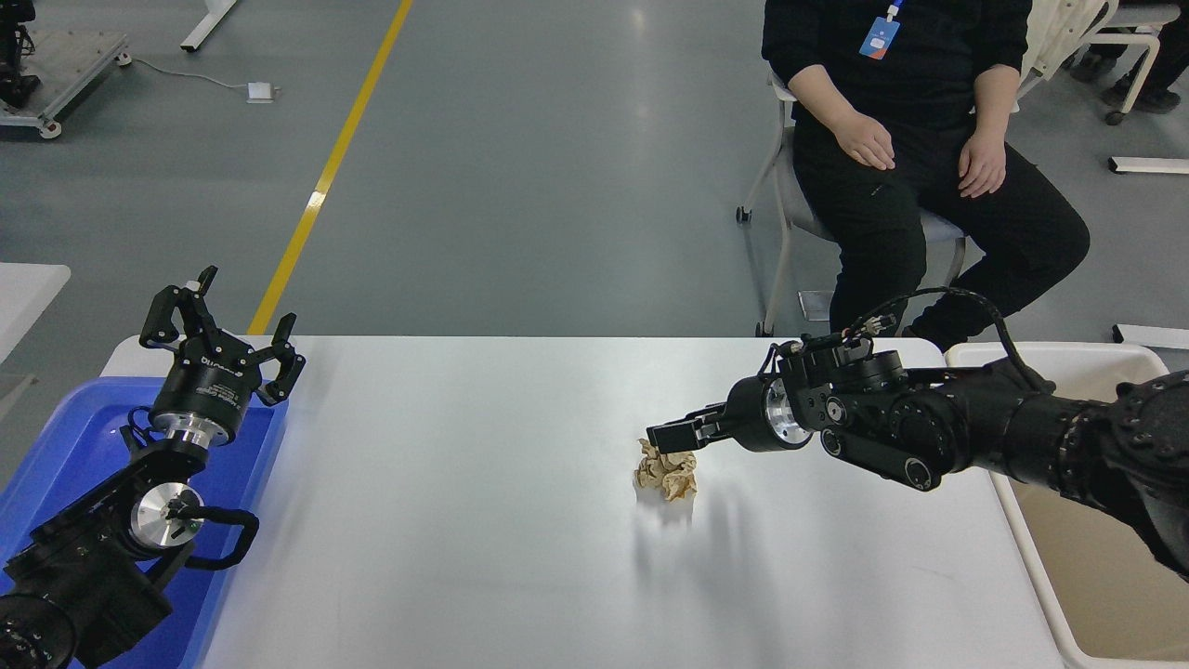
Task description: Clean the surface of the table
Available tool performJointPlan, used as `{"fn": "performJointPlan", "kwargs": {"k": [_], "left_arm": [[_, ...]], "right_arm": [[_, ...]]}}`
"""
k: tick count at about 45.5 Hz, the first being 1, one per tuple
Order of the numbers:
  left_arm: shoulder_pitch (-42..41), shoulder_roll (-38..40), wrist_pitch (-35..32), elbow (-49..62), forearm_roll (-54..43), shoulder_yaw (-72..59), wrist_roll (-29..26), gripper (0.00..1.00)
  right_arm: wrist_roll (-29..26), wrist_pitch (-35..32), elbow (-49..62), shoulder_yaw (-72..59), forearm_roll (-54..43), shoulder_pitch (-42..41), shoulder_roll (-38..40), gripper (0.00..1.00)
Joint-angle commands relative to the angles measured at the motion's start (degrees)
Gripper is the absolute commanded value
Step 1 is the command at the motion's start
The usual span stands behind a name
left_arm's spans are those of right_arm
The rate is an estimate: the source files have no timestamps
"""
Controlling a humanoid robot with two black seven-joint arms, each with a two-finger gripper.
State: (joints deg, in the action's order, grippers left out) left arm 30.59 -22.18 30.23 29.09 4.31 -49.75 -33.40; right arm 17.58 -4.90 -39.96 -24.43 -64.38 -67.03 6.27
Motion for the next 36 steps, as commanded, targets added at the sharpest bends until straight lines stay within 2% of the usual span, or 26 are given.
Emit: {"fn": "performJointPlan", "kwargs": {"k": [1,14,36], "left_arm": [[0.00,-0.05,0.00,0.00,0.00,0.00,0.00,1.00],[0.00,-0.06,0.00,0.00,0.00,0.00,0.00,1.00],[0.00,0.03,0.00,0.00,0.00,0.00,0.00,1.00]], "right_arm": [[0.00,3.93,1.55,-0.70,0.04,2.16,-2.40,0.99],[0.00,5.07,11.48,-0.70,0.04,6.12,-5.83,0.99],[0.00,5.16,11.75,-0.70,0.13,8.05,-6.27,0.99]]}}
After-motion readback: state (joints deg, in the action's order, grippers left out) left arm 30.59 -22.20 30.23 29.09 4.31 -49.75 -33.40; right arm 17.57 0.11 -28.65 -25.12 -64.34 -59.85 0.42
